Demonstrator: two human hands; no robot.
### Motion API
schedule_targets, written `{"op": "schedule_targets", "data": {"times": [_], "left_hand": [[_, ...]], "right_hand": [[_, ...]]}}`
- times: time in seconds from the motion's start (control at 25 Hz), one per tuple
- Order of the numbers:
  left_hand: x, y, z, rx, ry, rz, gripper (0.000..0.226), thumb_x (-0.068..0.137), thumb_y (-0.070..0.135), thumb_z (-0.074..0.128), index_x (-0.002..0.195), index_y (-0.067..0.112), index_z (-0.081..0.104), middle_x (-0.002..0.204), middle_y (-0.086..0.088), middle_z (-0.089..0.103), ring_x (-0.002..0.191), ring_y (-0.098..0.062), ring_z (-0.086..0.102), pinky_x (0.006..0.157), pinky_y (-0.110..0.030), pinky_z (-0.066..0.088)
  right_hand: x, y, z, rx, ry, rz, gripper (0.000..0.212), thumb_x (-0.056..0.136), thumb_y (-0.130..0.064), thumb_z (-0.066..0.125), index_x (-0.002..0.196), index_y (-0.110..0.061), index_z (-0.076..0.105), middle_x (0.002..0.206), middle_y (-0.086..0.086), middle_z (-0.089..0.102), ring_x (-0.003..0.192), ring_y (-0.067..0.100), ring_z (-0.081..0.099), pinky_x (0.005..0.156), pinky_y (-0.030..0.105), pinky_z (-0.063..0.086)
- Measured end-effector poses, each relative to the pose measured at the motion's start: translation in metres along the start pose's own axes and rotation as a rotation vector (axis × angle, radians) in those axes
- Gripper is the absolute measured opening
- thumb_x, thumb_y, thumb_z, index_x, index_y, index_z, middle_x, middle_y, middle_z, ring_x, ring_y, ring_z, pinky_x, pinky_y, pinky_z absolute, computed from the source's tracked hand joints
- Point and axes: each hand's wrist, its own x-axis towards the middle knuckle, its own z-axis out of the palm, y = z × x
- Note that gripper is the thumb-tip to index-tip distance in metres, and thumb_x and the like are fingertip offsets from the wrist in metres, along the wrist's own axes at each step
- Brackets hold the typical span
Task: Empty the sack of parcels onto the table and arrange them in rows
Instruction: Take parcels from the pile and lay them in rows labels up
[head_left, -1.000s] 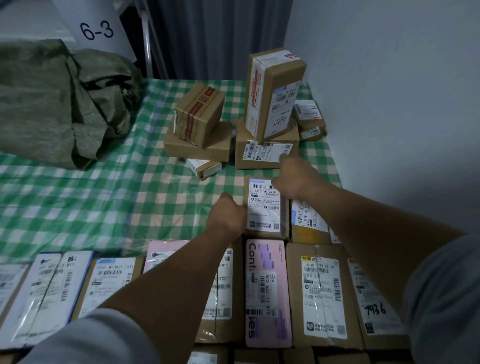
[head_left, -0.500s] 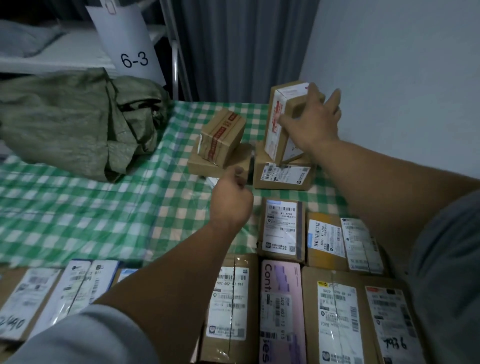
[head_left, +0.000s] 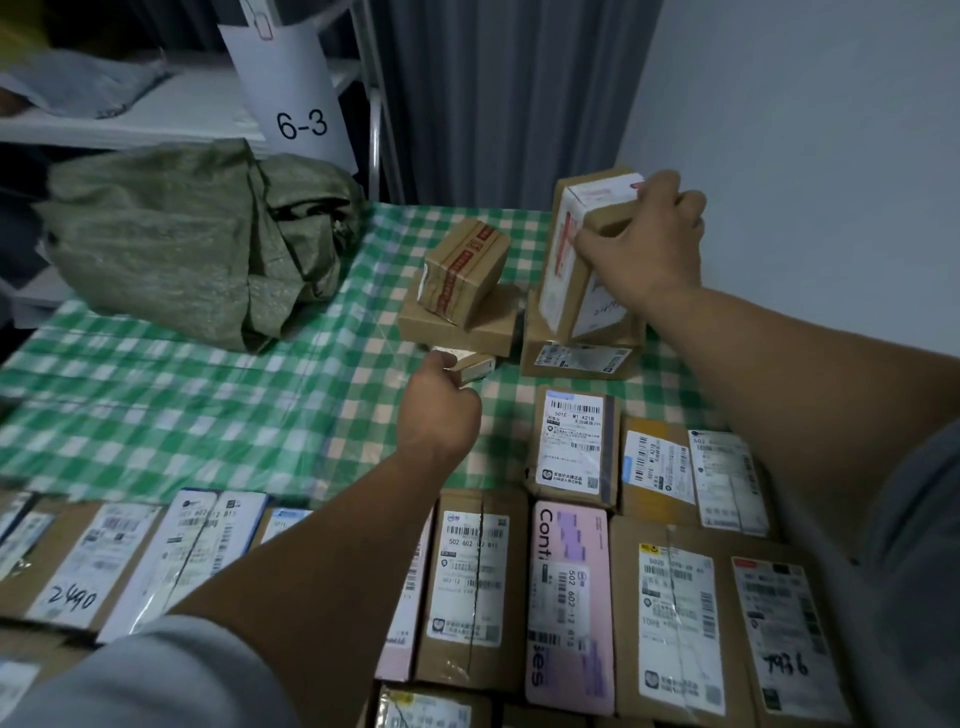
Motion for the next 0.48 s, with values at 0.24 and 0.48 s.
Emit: {"op": "schedule_targets", "data": {"times": [0.24, 0.48], "left_hand": [[-0.016, 0.005, -0.023, 0.004, 0.03, 0.006, 0.049, 0.09, -0.001, 0.052, 0.138, 0.005, 0.05, 0.127, -0.01, 0.061, 0.106, -0.028, 0.061, 0.091, -0.044, 0.054], [-0.036, -0.023, -0.087, -0.013, 0.045, -0.057, 0.053, 0.087, 0.002, 0.057, 0.14, 0.003, 0.047, 0.113, -0.007, 0.061, 0.094, -0.024, 0.06, 0.079, -0.034, 0.05]], "right_hand": [[-0.044, -0.032, -0.011, -0.004, -0.151, -0.093, 0.068, 0.073, -0.072, 0.071, 0.119, -0.027, 0.047, 0.121, 0.004, 0.045, 0.106, 0.023, 0.056, 0.084, 0.038, 0.055], [-0.095, -0.09, 0.01, 0.078, -0.305, -0.024, 0.066, 0.068, -0.078, 0.068, 0.105, -0.026, 0.052, 0.113, 0.002, 0.062, 0.094, 0.018, 0.063, 0.063, 0.029, 0.045]]}}
